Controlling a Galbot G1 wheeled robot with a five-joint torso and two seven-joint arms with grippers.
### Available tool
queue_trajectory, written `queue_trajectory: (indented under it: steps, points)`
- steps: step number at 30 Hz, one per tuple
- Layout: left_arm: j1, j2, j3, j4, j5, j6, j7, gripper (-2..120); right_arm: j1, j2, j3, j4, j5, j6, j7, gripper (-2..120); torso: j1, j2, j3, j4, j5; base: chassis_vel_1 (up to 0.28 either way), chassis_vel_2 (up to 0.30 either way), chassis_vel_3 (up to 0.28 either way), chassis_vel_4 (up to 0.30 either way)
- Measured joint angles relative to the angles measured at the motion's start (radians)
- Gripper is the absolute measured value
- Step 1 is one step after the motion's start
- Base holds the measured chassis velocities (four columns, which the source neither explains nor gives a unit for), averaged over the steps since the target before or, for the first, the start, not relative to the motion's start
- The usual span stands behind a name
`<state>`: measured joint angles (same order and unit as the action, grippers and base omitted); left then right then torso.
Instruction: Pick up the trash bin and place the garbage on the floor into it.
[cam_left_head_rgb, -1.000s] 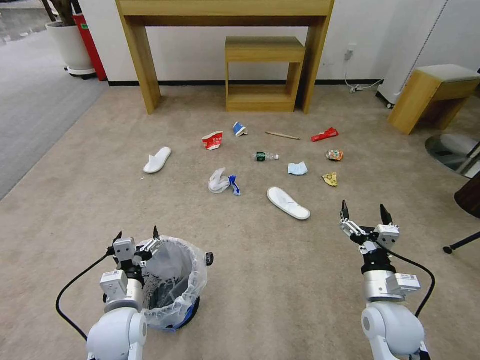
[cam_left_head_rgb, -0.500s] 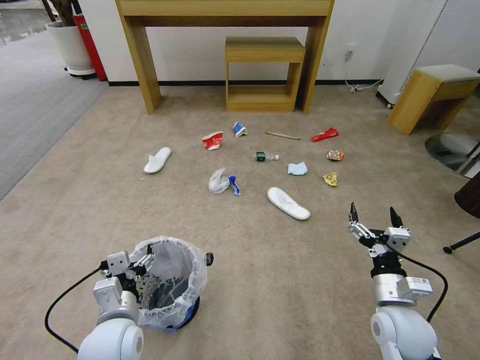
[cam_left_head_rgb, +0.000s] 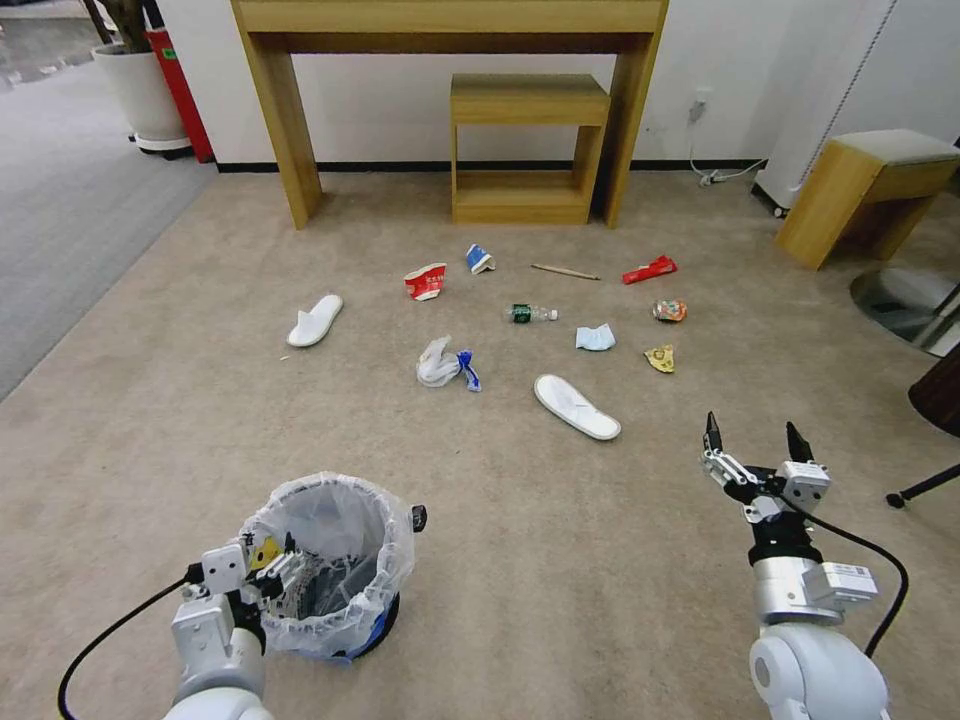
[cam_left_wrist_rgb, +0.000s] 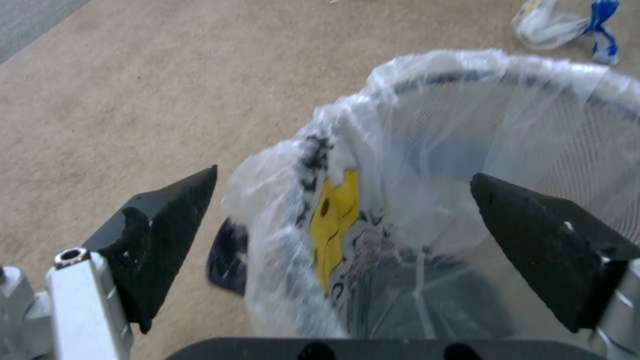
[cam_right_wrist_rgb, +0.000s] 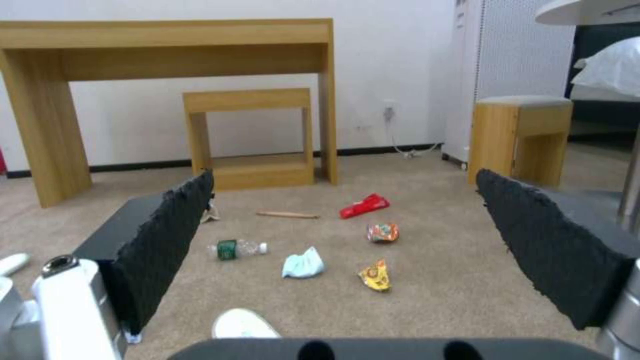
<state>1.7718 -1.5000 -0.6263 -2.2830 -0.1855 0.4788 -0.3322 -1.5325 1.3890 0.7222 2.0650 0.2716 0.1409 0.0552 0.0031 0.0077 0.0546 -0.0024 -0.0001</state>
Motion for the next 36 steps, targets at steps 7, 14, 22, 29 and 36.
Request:
queue_trajectory:
  steps: [7, 14, 22, 29, 36]
  points:
    - [0.036, -0.006, 0.001, -0.024, 0.006, 0.005, -0.005, 100, -0.011, -0.010, 0.008, 0.009, 0.008, -0.005, -0.001, 100, 0.000, 0.000, 0.000, 0.0000, 0.0001, 0.000, 0.000, 0.000, 0.000]
    - [0.045, -0.010, 0.002, -0.014, 0.005, 0.009, -0.007, 100, -0.019, -0.015, 0.008, 0.013, 0.008, -0.013, -0.005, 100, 0.000, 0.000, 0.000, 0.0000, 0.0001, 0.000, 0.000, 0.000, 0.000]
    - [0.022, -0.016, 0.006, 0.028, -0.023, 0.024, -0.015, 100, -0.018, -0.014, -0.001, 0.001, -0.001, -0.015, -0.008, 100, 0.000, 0.000, 0.000, 0.0000, 0.0000, 0.000, 0.000, 0.000, 0.000]
    - [-0.007, -0.019, 0.006, 0.061, -0.039, 0.035, -0.023, 100, -0.009, -0.015, -0.007, -0.017, -0.007, -0.017, -0.009, 100, 0.000, 0.000, 0.000, -0.0001, 0.0000, 0.000, 0.000, 0.000, 0.000]
    - [-0.034, -0.019, 0.002, 0.093, -0.047, 0.036, -0.027, 100, -0.002, -0.016, -0.013, -0.030, -0.012, -0.018, -0.011, 100, 0.000, 0.000, 0.000, 0.0000, 0.0000, 0.000, 0.000, 0.000, 0.000]
